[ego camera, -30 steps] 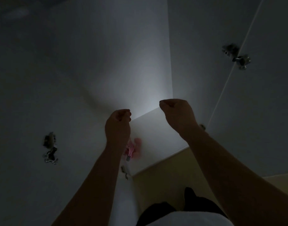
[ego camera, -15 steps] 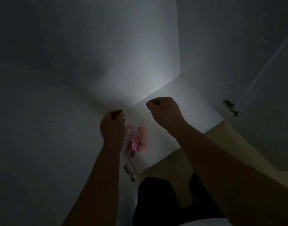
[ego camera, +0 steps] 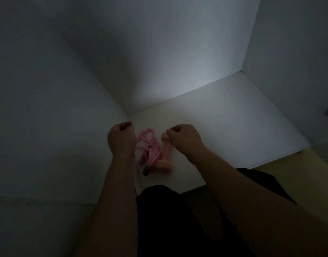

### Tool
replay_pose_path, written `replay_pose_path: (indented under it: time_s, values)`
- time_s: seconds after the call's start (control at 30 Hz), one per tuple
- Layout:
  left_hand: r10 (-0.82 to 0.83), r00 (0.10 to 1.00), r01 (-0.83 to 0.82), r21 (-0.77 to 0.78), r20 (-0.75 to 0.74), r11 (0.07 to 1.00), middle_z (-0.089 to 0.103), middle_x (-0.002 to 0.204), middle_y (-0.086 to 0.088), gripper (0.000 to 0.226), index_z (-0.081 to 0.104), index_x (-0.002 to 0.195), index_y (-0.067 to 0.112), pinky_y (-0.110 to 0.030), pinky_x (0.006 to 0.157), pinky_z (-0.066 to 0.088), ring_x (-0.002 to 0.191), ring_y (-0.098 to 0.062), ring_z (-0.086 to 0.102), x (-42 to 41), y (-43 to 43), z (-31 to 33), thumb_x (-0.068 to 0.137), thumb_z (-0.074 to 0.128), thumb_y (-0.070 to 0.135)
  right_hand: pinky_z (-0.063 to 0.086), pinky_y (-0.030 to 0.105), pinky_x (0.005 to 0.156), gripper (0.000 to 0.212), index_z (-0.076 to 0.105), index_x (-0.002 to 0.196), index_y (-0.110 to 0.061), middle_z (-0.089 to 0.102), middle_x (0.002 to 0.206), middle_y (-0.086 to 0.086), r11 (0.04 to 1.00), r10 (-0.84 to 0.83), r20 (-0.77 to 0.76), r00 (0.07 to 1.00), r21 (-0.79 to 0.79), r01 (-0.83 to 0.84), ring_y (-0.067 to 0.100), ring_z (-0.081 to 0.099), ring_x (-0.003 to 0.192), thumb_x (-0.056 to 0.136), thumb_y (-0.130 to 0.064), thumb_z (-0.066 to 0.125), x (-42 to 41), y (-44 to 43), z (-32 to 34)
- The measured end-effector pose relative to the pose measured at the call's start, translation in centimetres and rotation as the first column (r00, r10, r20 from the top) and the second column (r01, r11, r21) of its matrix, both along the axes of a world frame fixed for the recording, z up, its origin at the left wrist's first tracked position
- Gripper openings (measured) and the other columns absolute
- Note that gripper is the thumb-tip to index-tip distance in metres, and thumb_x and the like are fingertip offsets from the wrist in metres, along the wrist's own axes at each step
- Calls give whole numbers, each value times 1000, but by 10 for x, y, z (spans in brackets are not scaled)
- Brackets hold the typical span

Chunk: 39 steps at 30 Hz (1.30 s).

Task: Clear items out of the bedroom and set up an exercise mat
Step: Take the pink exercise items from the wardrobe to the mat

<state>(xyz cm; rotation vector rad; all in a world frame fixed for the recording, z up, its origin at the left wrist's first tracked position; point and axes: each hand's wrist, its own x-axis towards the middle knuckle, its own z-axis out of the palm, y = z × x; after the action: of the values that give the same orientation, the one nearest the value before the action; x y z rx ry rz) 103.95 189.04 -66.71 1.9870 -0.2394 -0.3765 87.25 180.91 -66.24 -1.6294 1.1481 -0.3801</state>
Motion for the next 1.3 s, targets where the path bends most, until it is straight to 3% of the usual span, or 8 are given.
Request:
replay_pose_path:
  time_s: [0.47, 0.7, 0.83, 0.9, 0.93, 1.0, 1.13, 1.3]
  values:
    - [-19, 994, 18, -13, -111, 1000, 74, 91, -7, 11, 68, 72, 30, -49, 84, 59, 90, -30, 71, 18, 2, -36, 64, 59, 31, 56, 43, 87, 30, 79, 95, -7, 77, 92, 12, 1000, 25, -19, 1000, 7, -25, 27, 72, 90, 91, -32, 62, 45, -1, -32]
    - [24, 982, -9, 81, -187, 997, 75, 94, -14, 3, 66, 68, 26, -51, 87, 58, 95, -34, 71, 31, 0, -78, 68, 66, 24, 58, 52, 74, 36, 69, 68, -4, 70, 72, 16, 997, 9, -77, 997, 76, -3, 35, 70, 75, 76, -38, 59, 66, -8, -97]
    - [19, 993, 3, 184, -119, 983, 75, 99, -14, 3, 72, 82, 19, -43, 86, 57, 96, -30, 70, 18, 2, -101, 81, 68, 19, 57, 54, 79, 31, 66, 77, -7, 72, 89, 20, 996, -18, -120, 993, 87, 29, 40, 70, 88, 86, -35, 57, 76, -14, -141]
    - [-40, 996, 62, 288, -83, 956, 75, 101, -14, 22, 77, 94, 13, -42, 86, 56, 97, -29, 70, 12, 11, -119, 79, 67, 26, 56, 53, 85, 22, 68, 74, -17, 74, 99, 16, 993, -20, -137, 990, 109, 35, 38, 70, 95, 83, -34, 58, 81, -17, -165]
    - [-66, 994, 90, 323, -84, 942, 75, 98, -13, 24, 78, 94, 13, -42, 85, 56, 95, -29, 70, 11, 16, -127, 78, 68, 28, 56, 52, 87, 20, 72, 78, -21, 74, 103, 15, 990, -25, -146, 989, 132, 45, 37, 70, 99, 80, -35, 59, 82, -18, -180]
    - [-78, 995, 96, 356, -65, 929, 76, 95, -11, 17, 78, 89, 15, -41, 84, 57, 92, -28, 71, 13, 27, -139, 77, 71, 25, 56, 49, 91, 42, 75, 102, -14, 73, 110, 18, 978, -70, -187, 980, 181, 105, 38, 69, 103, 76, -41, 56, 85, -14, -182]
    - [-54, 998, 55, 410, -15, 911, 76, 100, -11, 17, 78, 94, 15, -39, 88, 56, 97, -27, 70, 12, 34, -149, 80, 71, 23, 46, 38, 97, 59, 59, 128, -1, 60, 131, 23, 943, -143, -301, 943, 248, 222, 39, 57, 123, 98, -50, 47, 95, -8, -187]
    - [-89, 995, 66, 430, 34, 900, 76, 99, -7, 16, 77, 95, 16, -35, 87, 55, 97, -25, 70, 10, 34, -156, 82, 71, 22, 46, 39, 96, 64, 54, 135, -2, 57, 136, 22, 913, -201, -335, 920, 276, 300, 39, 55, 124, 100, -53, 38, 109, -7, -213]
